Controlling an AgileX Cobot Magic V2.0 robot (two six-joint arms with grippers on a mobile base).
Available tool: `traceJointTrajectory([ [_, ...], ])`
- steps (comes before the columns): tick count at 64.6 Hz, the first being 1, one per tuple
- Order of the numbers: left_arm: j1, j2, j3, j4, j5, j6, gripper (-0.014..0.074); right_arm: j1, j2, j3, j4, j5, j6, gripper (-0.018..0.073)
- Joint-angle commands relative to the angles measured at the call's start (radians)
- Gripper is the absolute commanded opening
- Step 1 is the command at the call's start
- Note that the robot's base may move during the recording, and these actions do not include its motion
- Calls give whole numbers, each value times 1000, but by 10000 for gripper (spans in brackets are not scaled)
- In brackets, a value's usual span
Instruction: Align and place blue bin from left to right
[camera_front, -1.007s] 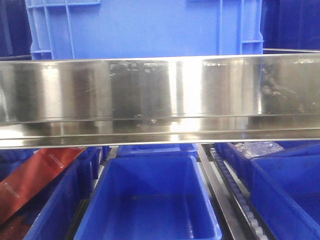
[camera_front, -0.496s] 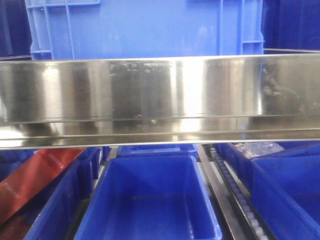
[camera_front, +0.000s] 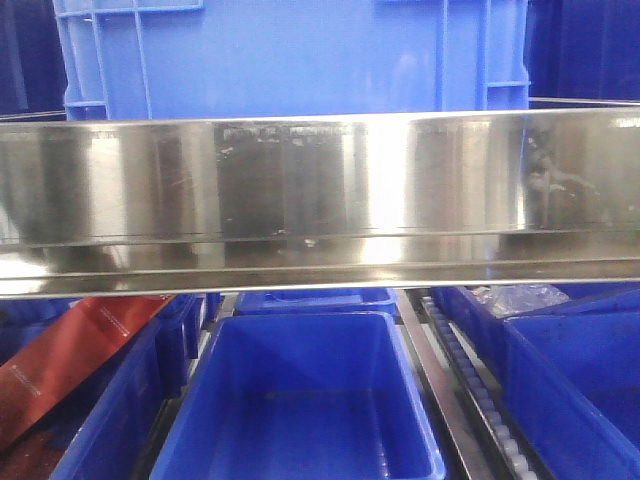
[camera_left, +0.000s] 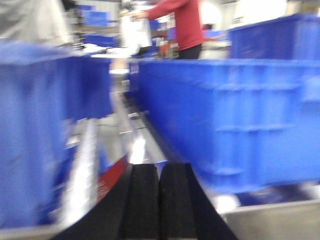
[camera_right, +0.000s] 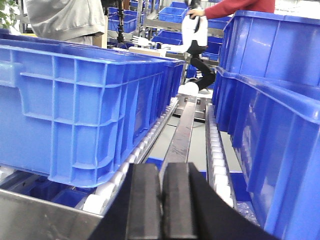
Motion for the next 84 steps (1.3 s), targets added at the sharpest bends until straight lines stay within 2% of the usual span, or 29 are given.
traceJointTrajectory([
  [1,70,-48,45,-80,14,73,-111,-5,-6,2,-10,-28,-9,-48],
  [6,121,-96,97,-76,8,74,-111,-5,-6,2,-10,-28,-9,-48],
  [13,154,-132,183,-74,-14,74,-111,-5,-6,2,-10,-28,-9,-48],
  [20,154,-132,244,-74,-117,74,-111,-5,-6,2,-10,-28,-9,-48],
  [23,154,-132,244,-68,-66,74,-111,-5,-6,2,-10,-28,-9,-48],
  [27,154,-132,244,-59,-60,74,-111,-5,-6,2,-10,-28,-9,-48],
  [84,154,-132,244,-59,-76,74,-111,-5,-6,2,-6,-26,-6,-48],
])
